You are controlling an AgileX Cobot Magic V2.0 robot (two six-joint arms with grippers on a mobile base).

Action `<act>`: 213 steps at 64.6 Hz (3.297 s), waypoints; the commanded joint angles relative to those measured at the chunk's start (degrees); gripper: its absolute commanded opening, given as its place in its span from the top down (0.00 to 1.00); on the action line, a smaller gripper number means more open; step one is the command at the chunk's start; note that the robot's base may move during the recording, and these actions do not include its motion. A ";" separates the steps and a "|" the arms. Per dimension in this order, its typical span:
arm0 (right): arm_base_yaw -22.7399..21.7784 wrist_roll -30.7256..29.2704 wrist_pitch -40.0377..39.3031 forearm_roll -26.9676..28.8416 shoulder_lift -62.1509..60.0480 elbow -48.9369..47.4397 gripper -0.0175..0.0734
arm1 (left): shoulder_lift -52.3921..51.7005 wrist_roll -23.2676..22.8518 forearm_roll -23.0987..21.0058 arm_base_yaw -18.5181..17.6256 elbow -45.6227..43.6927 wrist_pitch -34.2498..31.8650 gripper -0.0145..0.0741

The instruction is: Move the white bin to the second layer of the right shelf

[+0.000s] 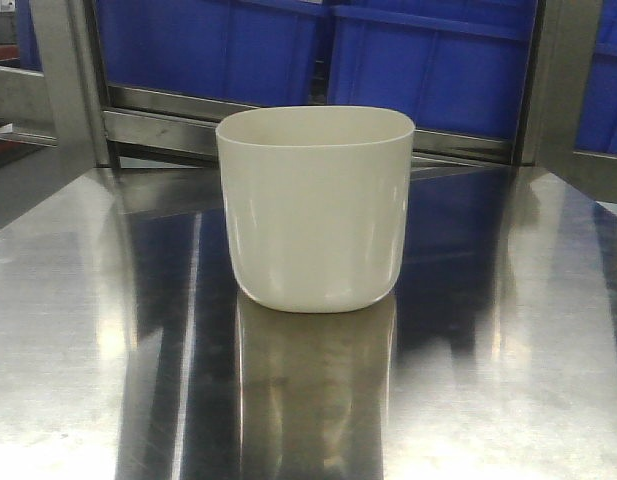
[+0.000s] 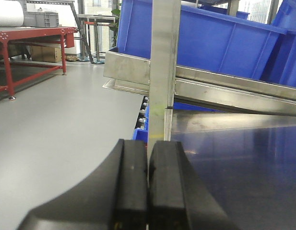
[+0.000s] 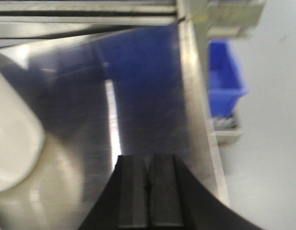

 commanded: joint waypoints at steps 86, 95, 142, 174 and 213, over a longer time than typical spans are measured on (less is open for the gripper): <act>34.84 40.76 39.15 -29.36 58.98 -66.99 0.32 | -0.84 -0.30 -0.30 0.06 1.56 -4.77 0.74; 35.64 40.76 38.80 -29.09 61.28 -67.99 0.32 | -0.84 -0.30 -0.30 0.06 1.56 -4.77 0.74; 35.64 40.81 37.60 -29.09 69.87 -67.99 0.33 | -0.84 -0.30 -0.30 0.06 1.56 -4.77 0.74; 33.89 42.98 35.55 -29.09 67.49 -67.93 0.72 | -0.84 -0.30 -0.30 0.06 1.56 -4.77 0.74; 10.94 7.80 16.84 -19.31 39.42 -34.16 0.72 | -0.84 -0.30 -0.30 0.06 1.56 -4.77 0.74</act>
